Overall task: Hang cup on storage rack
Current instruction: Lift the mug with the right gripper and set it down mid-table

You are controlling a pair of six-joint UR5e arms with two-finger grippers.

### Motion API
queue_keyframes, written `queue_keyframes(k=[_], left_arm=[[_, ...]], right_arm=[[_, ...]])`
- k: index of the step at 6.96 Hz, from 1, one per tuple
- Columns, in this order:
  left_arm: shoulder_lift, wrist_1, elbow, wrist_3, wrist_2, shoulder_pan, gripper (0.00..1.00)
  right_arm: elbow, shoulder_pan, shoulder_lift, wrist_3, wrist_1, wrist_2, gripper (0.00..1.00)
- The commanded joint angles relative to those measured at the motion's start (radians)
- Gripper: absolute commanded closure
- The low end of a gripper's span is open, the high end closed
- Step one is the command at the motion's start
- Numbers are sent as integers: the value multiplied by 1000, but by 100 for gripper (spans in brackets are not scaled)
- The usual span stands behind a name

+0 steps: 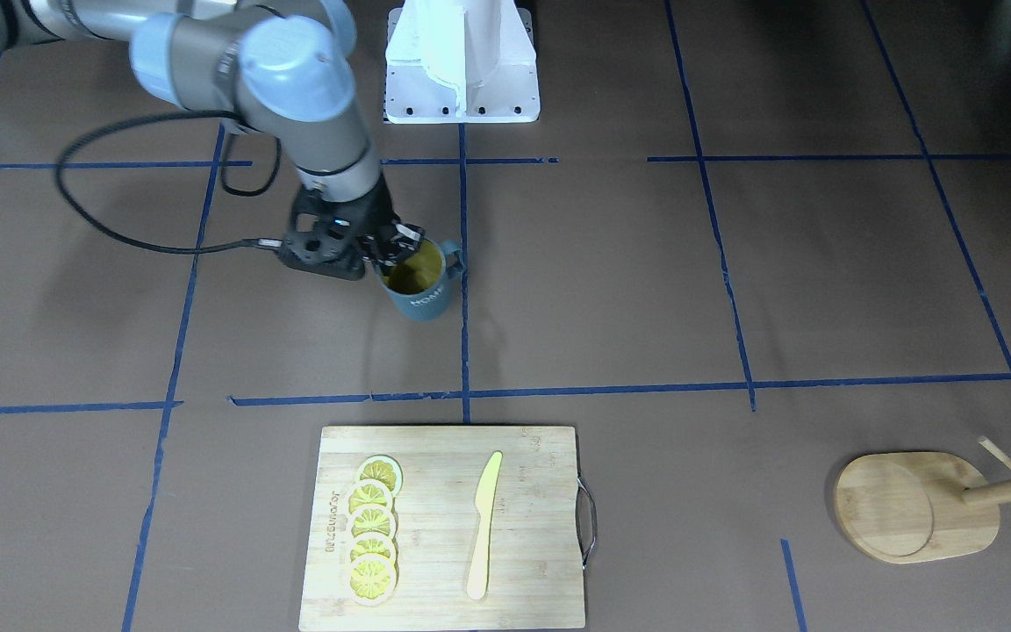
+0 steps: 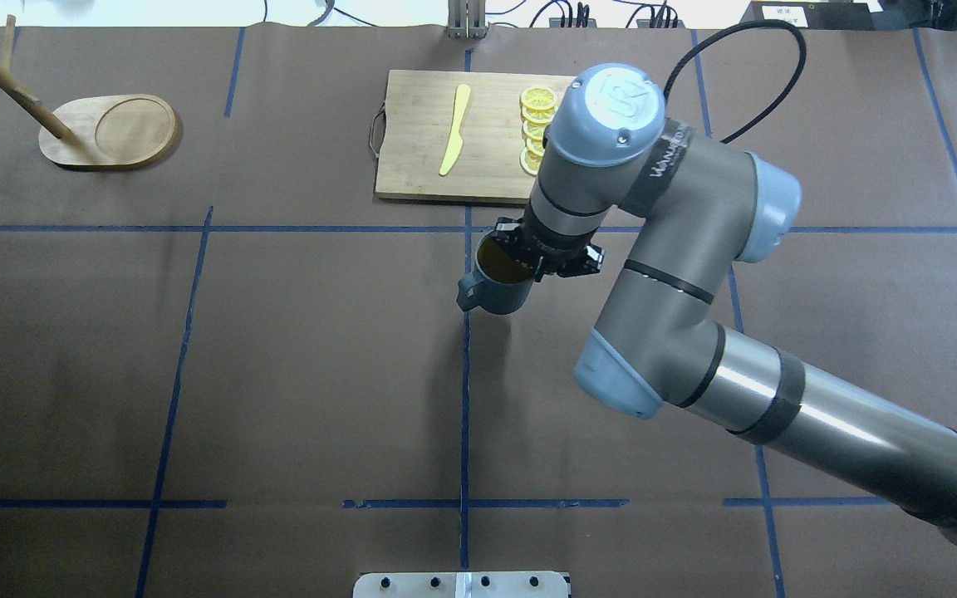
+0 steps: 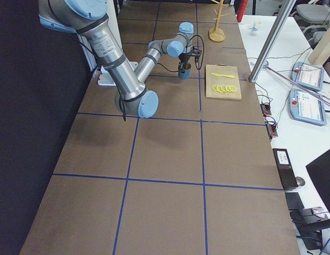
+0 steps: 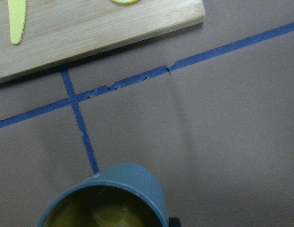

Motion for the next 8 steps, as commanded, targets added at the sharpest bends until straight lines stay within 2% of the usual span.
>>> queue_keyframes(k=[1,2,3,6,7,8], left_arm=[[0,0,-1,0,-1,0,0],[0,0,1,0,-1,0,0],[0,0,1,0,-1,0,0],[0,0,-1,0,-1,0,0],[0,0,-1,0,1,0,0],[0,0,-1,0,-1,0,0]], right_arm=[[-82,-34,62,64,1,-25,99],[-94,-34,67,166,4,-25,99],[-95,-34,67,193,4,-23,97],[-135,-51,102,194,4,-25,95],[-144,-59,108,188,4,-25,84],[-143,-61,110,185,5,-25,28]])
